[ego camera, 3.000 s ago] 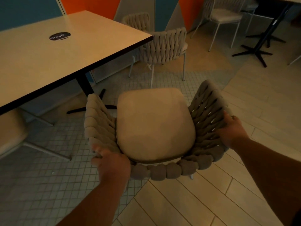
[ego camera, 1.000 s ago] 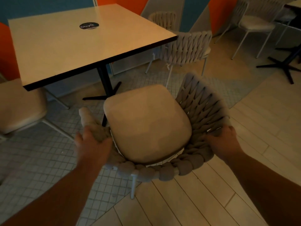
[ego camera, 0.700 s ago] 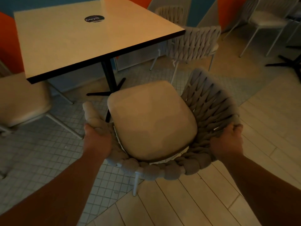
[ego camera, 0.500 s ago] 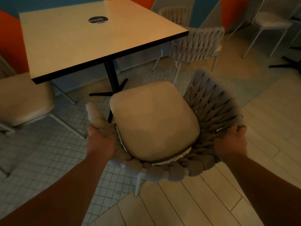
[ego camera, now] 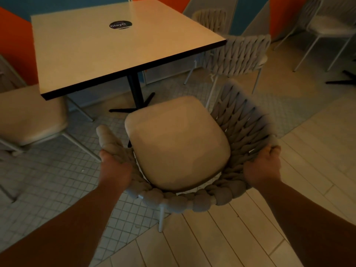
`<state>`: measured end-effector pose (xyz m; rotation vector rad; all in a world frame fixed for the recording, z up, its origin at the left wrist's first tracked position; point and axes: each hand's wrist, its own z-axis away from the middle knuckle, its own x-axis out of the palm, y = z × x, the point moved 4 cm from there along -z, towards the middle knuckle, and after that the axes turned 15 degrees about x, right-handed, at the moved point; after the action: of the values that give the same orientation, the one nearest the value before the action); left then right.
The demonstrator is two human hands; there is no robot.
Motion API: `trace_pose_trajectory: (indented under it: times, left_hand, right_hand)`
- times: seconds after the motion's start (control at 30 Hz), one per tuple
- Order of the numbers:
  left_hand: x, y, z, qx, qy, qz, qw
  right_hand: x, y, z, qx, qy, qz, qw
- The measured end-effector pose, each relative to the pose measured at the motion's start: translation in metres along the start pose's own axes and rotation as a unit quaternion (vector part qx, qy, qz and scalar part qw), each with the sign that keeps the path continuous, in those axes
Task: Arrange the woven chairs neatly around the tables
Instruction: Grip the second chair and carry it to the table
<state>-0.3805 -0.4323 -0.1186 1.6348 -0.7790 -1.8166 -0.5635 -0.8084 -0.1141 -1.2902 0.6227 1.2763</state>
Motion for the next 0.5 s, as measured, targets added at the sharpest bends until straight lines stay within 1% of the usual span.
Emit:
trace_pose_trajectory:
  times: [0.1,0.2,0.27,0.33,0.4,0.43,0.5]
  left_hand:
    - [-0.005,0.000,-0.013,-0.013,0.003,-0.009,1.000]
    - [-0.009,0.005,-0.020,-0.031,-0.021,0.000,0.999]
    - [-0.012,0.008,-0.019,-0.041,-0.051,-0.013,0.998]
    - [-0.021,0.011,-0.019,-0.049,-0.102,-0.046,0.992]
    - [-0.040,0.022,-0.022,-0.020,-0.125,-0.084,0.988]
    - [-0.052,0.031,-0.022,0.015,-0.125,-0.104,0.987]
    - [-0.085,0.057,-0.019,0.110,-0.120,-0.119,0.979]
  right_hand:
    - [0.001,-0.007,0.002,-0.017,-0.067,0.075,0.995]
    - [-0.010,-0.010,0.004,-0.014,-0.119,0.117,0.986]
    - [-0.028,-0.017,0.012,-0.040,-0.113,0.116,0.986]
    - [-0.048,-0.031,0.031,-0.102,-0.094,0.111,0.984]
    - [-0.062,-0.053,0.053,-0.157,-0.082,0.092,0.980]
    - [-0.068,-0.060,0.065,-0.175,-0.076,0.088,0.978]
    - [-0.083,-0.075,0.084,-0.197,-0.071,0.093,0.973]
